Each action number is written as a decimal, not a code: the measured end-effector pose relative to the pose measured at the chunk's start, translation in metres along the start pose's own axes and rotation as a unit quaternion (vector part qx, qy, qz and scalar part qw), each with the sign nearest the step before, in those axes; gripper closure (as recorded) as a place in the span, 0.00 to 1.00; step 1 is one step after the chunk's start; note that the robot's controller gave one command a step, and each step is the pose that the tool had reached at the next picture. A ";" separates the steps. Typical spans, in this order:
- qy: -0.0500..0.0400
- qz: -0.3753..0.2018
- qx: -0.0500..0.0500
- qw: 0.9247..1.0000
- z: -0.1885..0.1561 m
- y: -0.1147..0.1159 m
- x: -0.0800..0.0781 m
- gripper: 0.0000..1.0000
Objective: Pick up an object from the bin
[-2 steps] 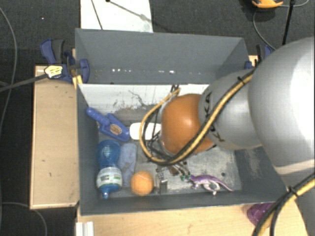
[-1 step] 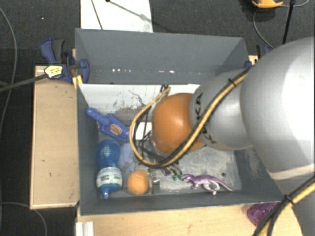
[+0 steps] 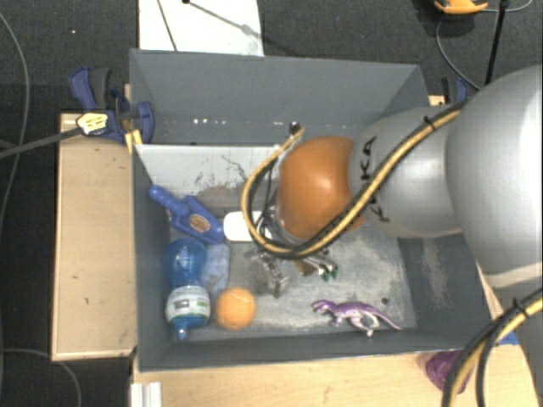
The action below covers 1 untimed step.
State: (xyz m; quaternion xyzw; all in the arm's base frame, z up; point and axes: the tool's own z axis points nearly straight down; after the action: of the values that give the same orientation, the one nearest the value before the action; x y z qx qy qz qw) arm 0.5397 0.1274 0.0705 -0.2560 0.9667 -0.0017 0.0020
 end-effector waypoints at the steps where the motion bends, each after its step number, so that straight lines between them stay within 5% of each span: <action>1: 0.000 0.001 0.000 1.000 0.000 0.000 0.000 1.00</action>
Offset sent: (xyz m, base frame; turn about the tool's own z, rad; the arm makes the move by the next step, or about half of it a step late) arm 0.0102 0.0326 0.1041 -0.0372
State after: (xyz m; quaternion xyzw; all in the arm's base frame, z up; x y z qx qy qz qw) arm 0.5397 0.1274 0.0705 -0.2553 0.9669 -0.0017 0.0019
